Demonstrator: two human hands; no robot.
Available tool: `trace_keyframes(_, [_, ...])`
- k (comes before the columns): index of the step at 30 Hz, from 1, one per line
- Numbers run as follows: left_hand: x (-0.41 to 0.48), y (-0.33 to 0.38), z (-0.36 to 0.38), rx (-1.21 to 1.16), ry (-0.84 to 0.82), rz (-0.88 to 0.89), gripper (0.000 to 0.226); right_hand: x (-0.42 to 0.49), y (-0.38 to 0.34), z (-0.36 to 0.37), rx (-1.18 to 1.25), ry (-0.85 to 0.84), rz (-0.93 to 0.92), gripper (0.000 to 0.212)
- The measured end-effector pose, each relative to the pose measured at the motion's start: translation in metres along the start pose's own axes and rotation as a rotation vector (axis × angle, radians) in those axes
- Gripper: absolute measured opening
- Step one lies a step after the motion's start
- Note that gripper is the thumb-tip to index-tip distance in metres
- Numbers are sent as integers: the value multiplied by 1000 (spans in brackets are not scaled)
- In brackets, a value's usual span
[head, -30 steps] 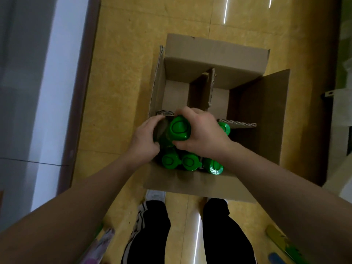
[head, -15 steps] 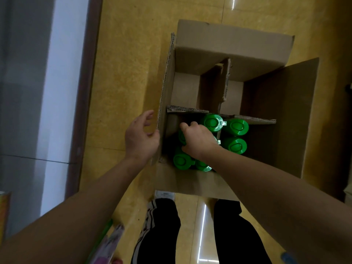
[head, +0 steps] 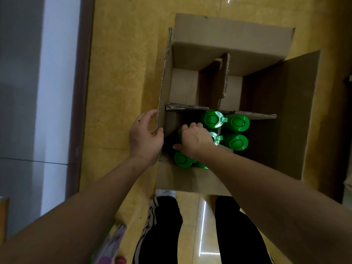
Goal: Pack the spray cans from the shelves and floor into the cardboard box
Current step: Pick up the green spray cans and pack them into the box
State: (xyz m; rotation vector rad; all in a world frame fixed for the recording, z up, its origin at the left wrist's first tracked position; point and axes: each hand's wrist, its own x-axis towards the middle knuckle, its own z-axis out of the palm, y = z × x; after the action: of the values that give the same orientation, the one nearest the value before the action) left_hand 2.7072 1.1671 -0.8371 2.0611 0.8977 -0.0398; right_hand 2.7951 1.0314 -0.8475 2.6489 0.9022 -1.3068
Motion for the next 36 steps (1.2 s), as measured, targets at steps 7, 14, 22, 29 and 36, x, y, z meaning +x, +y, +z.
trace_keyframes(7, [9,34,-2,128,-62,134,56,-37,12,-36,194,308,43,57])
trace_keyframes(14, [8,120,41,124,-103,351,68,-100,85,-73,447,680,416,56])
trace_keyframes(22, [-84,238,129,83,-409,629,68,-244,224,-26,553,901,749,63])
trace_keyframes(29, [-234,273,218,72,-584,728,68,-390,284,93,689,963,1054,74])
trace_keyframes(36, [-422,274,271,182,-805,884,68,-559,278,234,863,921,1262,73])
